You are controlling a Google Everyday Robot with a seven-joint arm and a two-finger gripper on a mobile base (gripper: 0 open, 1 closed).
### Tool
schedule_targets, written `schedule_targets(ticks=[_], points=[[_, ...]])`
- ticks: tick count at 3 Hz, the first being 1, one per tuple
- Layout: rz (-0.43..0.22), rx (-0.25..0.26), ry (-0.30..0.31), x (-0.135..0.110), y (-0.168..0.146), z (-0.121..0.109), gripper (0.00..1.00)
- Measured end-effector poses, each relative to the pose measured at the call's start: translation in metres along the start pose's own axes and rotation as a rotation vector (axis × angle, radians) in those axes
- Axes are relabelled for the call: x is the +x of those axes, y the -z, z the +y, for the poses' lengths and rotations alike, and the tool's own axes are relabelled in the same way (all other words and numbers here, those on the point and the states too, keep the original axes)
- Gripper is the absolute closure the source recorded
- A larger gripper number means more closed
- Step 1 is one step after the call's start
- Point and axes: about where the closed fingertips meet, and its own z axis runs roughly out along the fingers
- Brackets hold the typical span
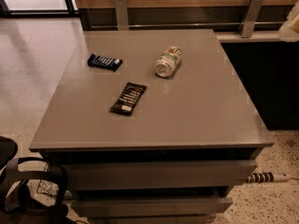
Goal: Place 7up can upright
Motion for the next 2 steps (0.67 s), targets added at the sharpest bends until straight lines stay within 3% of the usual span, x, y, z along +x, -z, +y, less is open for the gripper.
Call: schedule_targets(ticks=[2], points=[[-0.045,0.071,-0.153,-0.03,-0.044,-0.035,0.0]])
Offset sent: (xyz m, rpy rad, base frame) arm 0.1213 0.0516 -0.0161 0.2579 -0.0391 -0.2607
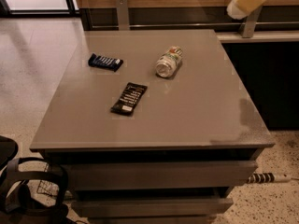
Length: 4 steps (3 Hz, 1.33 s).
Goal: Place 7up can upright
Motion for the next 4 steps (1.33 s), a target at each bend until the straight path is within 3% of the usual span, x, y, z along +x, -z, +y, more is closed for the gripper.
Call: schedule_targets(ticks=[1,2,3,4], points=[[0.034,0.026,-0.078,-0.025,-0.035,-0.004,0.0],[0.023,0.012,-0.169,-0.05,-0.076,0.0,0.0],[0.004,0.005,-0.284,-0.054,-0.106,-0.002,0.0],[0.006,0.005,-0.445,-0.041,-0.125,-0.008,0.0]])
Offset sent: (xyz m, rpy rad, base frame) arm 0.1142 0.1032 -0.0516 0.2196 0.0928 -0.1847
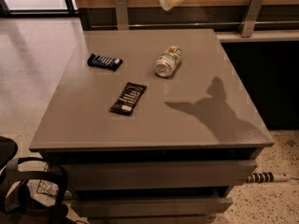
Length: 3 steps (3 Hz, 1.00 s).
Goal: Place 7up can upright
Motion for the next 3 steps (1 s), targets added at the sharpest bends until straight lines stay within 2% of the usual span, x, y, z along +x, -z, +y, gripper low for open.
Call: schedule_targets(ticks=[1,2,3], points=[[0.009,0.011,-0.137,0.011,-0.008,-0.005,0.0],[0.02,0.01,-0.218,0.014,-0.018,-0.005,0.0],[0.009,0.007,-0.223,0.001,-0.019,-0.012,0.0]])
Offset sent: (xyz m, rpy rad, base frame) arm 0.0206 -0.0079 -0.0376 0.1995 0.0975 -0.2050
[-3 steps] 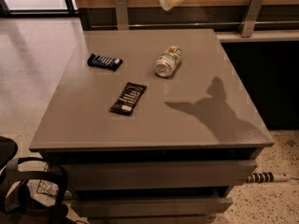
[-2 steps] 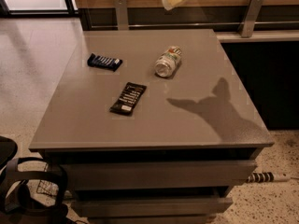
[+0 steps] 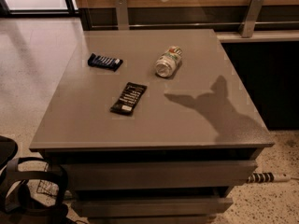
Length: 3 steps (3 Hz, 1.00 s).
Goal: Place 7up can upright
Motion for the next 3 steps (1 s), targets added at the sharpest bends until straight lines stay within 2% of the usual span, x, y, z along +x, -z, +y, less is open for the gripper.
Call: schedule_targets(ticks=[2,3], points=[[0.039,-0.025,-0.026,-0.036,-0.062,-0.021,0.0],[0.109,0.009,-0.066,-0.037,-0.097,-0.034,0.0]])
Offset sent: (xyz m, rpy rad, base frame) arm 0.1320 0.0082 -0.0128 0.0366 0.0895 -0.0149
